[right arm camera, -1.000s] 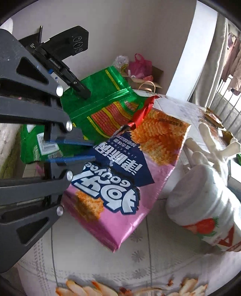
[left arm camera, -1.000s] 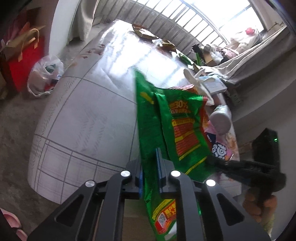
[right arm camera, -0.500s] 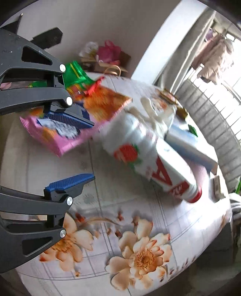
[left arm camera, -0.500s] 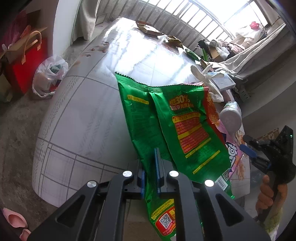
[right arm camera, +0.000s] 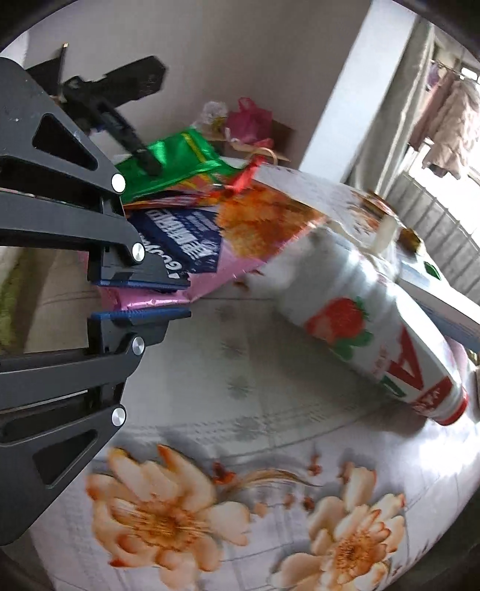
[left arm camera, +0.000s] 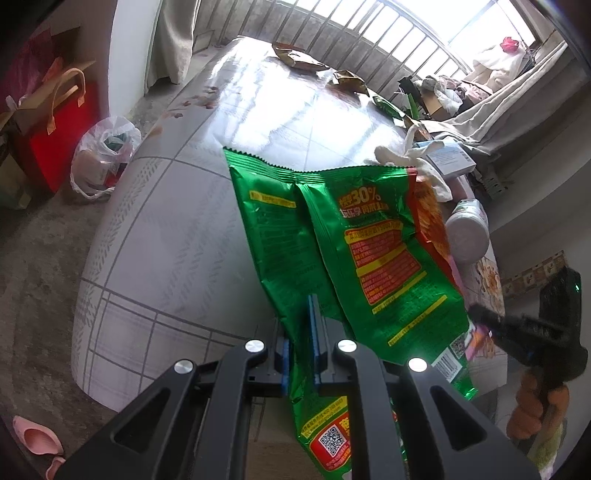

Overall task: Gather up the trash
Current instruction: 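Lift the green bag with the left tool while the right tool lifts the pink bag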

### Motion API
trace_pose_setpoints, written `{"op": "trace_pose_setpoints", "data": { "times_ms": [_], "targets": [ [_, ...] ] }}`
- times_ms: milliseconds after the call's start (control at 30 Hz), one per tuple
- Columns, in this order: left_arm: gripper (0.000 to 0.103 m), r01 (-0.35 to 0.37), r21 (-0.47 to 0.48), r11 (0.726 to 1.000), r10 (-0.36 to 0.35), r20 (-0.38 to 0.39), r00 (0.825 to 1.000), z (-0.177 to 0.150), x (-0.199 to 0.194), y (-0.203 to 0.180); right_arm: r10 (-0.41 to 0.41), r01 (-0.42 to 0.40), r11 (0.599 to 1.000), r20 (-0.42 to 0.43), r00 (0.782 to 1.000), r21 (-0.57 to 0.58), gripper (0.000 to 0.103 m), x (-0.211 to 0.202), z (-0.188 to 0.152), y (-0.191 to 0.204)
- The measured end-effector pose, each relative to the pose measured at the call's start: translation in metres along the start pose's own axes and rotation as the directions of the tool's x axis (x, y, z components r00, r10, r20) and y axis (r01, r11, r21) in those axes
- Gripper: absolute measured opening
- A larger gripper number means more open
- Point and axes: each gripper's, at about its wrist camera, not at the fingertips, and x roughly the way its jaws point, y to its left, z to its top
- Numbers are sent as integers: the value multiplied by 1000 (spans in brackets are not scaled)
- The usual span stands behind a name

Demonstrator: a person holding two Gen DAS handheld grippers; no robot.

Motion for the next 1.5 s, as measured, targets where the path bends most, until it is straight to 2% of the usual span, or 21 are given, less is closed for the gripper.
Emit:
{"op": "trace_pose_setpoints", "data": {
  "times_ms": [267, 333, 500, 600, 767, 1033, 1367, 1500],
  "targets": [
    [8, -27, 26, 999, 27, 3, 1000, -1, 0, -1, 15, -24, 998, -137, 991, -66, 8, -4, -44, 0],
    [8, -36, 41, 999, 36, 4, 999, -1, 1, -3, 5, -15, 997, -124, 992, -81, 16, -7, -45, 0],
    [8, -37, 42, 998, 37, 4, 999, 0, 1, -3, 50, -51, 999, -54, 997, -14, 38, -16, -26, -8],
    [8, -35, 45, 998, 35, 4, 999, -1, 1, -2, 54, -54, 999, -29, 998, 8, 42, -19, -17, -14],
    [8, -45, 57, 997, 45, 9, 999, -1, 1, -4, 118, -116, 992, -29, 993, 55, 42, -14, -6, -21],
    [8, -47, 59, 997, 46, 9, 999, -1, 1, -5, 241, -233, 966, -59, 969, 114, 40, -4, 3, -24],
    [8, -48, 61, 997, 48, 11, 999, -2, 1, -5, 297, -281, 945, -81, 951, 165, 31, -1, 0, -33],
    [8, -50, 64, 997, 49, 11, 999, -1, 2, -6, 302, -284, 943, -90, 949, 174, 22, 6, -1, -31]
  ]
}}
